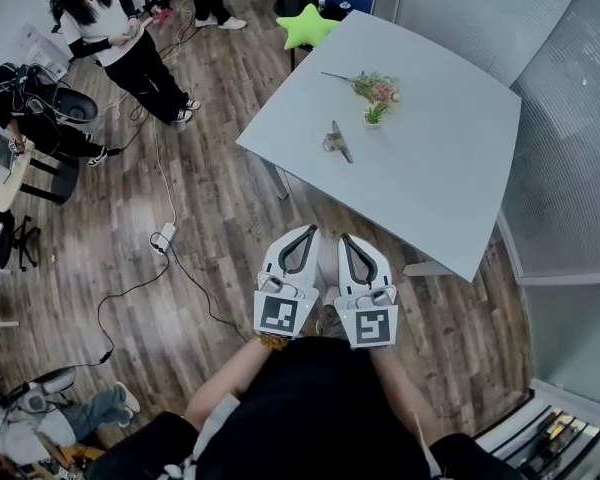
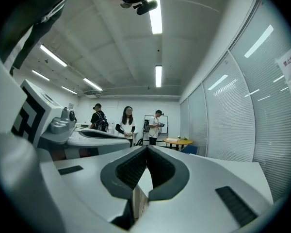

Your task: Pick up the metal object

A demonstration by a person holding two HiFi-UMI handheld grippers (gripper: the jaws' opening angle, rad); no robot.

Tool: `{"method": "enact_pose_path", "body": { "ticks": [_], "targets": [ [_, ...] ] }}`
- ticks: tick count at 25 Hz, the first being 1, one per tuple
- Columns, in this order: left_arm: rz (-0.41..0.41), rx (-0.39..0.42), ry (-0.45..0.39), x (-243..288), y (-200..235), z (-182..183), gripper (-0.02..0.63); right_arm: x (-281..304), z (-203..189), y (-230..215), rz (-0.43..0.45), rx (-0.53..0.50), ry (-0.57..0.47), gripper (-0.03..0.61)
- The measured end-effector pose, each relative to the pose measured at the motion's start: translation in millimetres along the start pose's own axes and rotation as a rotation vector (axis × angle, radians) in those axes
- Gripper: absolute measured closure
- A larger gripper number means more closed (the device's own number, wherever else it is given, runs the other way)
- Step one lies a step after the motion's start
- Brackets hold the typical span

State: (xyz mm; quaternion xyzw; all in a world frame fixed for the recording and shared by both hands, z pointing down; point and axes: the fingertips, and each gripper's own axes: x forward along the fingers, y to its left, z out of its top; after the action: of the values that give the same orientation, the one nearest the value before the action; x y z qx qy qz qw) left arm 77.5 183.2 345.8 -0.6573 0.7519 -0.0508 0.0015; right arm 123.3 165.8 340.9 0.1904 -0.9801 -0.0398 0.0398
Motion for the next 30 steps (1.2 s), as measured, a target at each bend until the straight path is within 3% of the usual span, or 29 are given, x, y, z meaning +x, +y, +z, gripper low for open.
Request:
{"method": "enact_pose_path", "body": {
  "ticks": [6,12,20,24,30],
  "targets": [
    [0.059,-0.021,0.019,34,8,-1,0.614,21,-11,-47,0.007,0.008,0.01,0.58],
    [0.059,0.001,0.025,56,13,-5,0.614,34,-14,-73,-0.02,0.033,-0.005,0.58],
    [0.017,-0.022,0.022,95,25,-13,0.614,54,-27,-99,-0.071,0.029,0.039,0.58],
    [-0.017,-0.02,-0.003,124,41,-10,0.614,75,-22,-115,-0.133,0.048,0.048,0.579],
    [-0.07,-0.023,-0.024,165,70,-8,0.614,115,-20,-130,-0.151,0.013,0.065,0.58]
  ]
}}
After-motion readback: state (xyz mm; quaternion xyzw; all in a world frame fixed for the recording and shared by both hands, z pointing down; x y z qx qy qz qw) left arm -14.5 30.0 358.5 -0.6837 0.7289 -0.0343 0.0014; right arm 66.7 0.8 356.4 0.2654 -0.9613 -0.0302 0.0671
